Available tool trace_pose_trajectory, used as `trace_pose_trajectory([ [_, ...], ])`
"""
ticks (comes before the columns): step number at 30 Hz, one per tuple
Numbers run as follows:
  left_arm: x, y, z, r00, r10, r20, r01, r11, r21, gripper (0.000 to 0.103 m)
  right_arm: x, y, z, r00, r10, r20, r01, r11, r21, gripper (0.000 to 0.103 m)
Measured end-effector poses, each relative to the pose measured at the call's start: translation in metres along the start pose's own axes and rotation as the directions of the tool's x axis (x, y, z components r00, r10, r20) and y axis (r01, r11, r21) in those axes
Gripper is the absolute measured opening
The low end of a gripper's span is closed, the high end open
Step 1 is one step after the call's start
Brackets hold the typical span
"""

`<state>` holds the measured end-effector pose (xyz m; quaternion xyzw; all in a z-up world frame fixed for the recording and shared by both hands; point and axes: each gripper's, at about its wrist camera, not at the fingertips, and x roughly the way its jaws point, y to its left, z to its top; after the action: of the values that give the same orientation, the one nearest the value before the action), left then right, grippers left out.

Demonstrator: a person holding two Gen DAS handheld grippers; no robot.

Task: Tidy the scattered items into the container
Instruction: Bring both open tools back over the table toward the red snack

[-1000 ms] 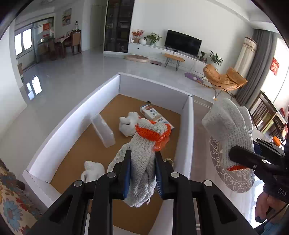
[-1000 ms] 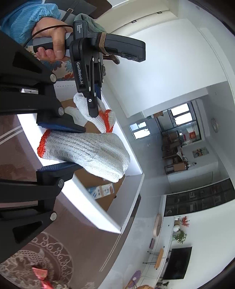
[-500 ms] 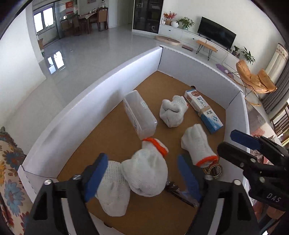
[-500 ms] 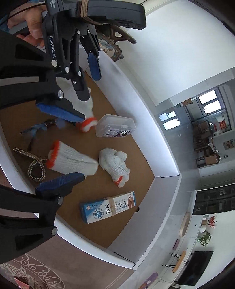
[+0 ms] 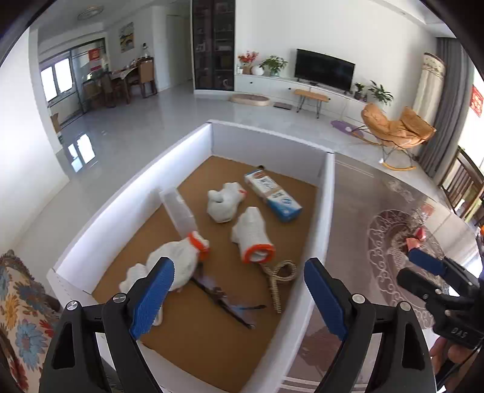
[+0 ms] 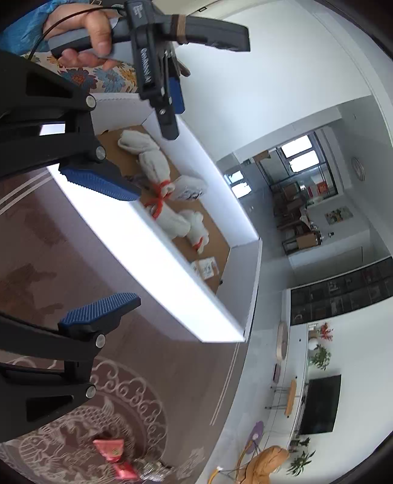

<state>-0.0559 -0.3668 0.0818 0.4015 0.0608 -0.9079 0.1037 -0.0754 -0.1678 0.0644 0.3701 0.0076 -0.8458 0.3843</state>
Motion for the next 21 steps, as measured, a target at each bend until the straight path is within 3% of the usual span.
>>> trace_pose_trajectory([
  [5,-0.019,-0.105,-0.041,0.984,-0.176,-0.008,0.176,0.979,0.1,0.102,-0.059,-0.08,-0.082,0.981,-0.19,-0.044,0.194,0.977,0.09,0.064],
  [8,-0.002,-0.174,-0.078,0.957,-0.279,-0.082,0.289,0.944,0.158,0.102,-0.093,-0.128,-0.126,0.943,-0.323,-0.087,0.332,0.935,0.128,0.064],
  [11,0.028,-0.236,-0.115,0.928,-0.335,-0.162,0.363,0.913,0.185,0.102,-0.12,-0.164,-0.158,0.889,-0.443,-0.114,0.455,0.881,0.127,0.064],
  [16,0.056,-0.306,-0.148,0.914,-0.35,-0.204,0.393,0.889,0.234,0.102,-0.155,-0.203,-0.184,0.855,-0.503,-0.123,0.518,0.831,0.204,0.064],
  [21,0.074,-0.329,-0.149,0.927,-0.328,-0.181,0.365,0.9,0.24,0.102,-0.162,-0.227,-0.2,0.838,-0.525,-0.148,0.545,0.801,0.246,0.064],
])
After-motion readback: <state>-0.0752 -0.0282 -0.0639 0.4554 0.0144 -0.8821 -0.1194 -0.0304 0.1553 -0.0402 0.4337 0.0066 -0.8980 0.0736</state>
